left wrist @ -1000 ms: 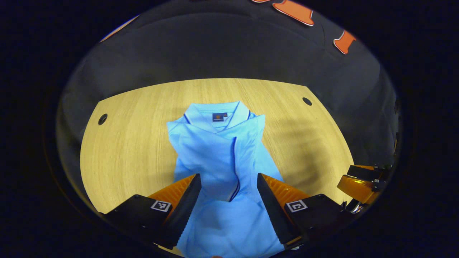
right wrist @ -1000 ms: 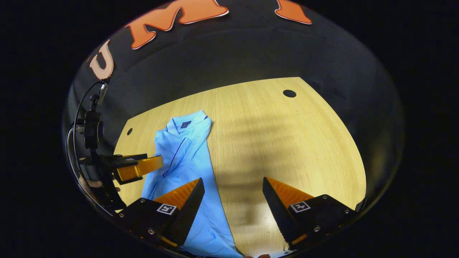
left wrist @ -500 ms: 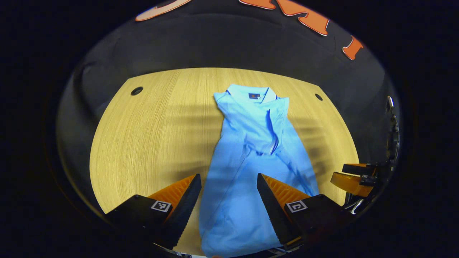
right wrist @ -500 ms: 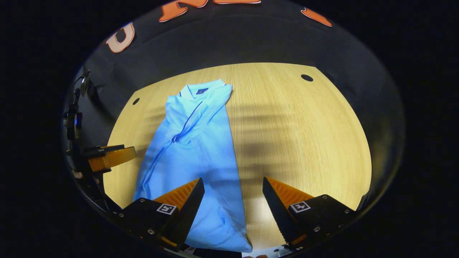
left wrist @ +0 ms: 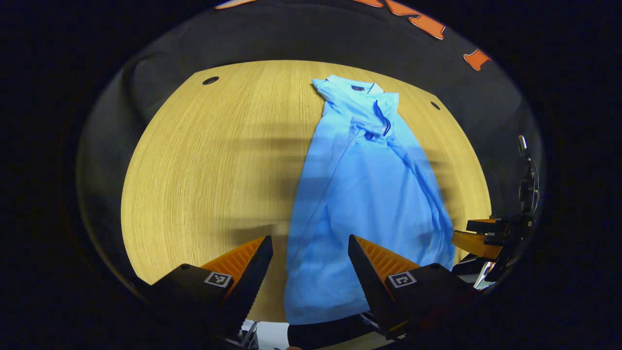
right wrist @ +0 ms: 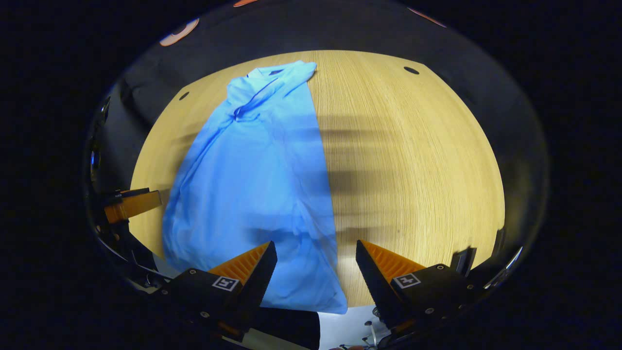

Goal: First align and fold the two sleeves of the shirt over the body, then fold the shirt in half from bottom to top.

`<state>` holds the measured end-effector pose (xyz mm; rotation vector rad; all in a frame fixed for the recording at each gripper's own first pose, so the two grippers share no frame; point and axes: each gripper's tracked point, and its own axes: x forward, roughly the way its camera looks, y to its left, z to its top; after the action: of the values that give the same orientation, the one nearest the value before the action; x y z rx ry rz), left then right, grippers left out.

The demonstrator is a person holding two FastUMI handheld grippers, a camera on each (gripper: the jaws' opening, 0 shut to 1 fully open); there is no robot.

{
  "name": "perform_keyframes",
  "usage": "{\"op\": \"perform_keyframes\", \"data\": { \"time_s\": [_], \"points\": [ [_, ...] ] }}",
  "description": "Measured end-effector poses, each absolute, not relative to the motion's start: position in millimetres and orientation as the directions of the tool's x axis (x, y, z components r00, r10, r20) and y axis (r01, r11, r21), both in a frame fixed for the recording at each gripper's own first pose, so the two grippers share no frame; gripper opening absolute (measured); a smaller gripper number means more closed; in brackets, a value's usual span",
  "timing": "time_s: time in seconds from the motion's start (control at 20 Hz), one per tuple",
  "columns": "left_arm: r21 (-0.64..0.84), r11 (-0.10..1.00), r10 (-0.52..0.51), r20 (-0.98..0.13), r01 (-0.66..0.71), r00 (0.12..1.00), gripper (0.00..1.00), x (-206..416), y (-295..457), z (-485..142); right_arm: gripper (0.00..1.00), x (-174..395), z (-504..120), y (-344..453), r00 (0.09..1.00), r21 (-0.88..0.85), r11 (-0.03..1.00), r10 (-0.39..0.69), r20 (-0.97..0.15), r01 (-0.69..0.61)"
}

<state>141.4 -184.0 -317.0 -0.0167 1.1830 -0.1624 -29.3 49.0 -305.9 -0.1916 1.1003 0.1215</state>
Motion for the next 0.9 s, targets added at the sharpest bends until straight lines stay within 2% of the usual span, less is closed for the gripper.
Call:
{"op": "perform_keyframes", "data": {
  "time_s": [0.4, 0.65, 0.9],
  "points": [
    [-0.105, 0.99, -0.127, -0.959, 0.099, 0.255, 1.0, 119, -213, -381, 0.99, -93, -336, 39, 0.333, -0.1, 0.979, -0.036, -0.942, -0.177],
    [-0.111, 0.988, -0.131, -0.969, 0.103, 0.209, 1.0, 90, -211, -385, 0.99, -108, -349, 33, 0.294, -0.115, 0.98, -0.064, -0.954, -0.16],
    [-0.107, 0.99, -0.121, -0.981, 0.095, 0.154, 1.0, 69, -216, -399, 0.99, -107, -358, 29, 0.295, -0.16, 0.973, -0.104, -0.95, -0.169]
  ]
}}
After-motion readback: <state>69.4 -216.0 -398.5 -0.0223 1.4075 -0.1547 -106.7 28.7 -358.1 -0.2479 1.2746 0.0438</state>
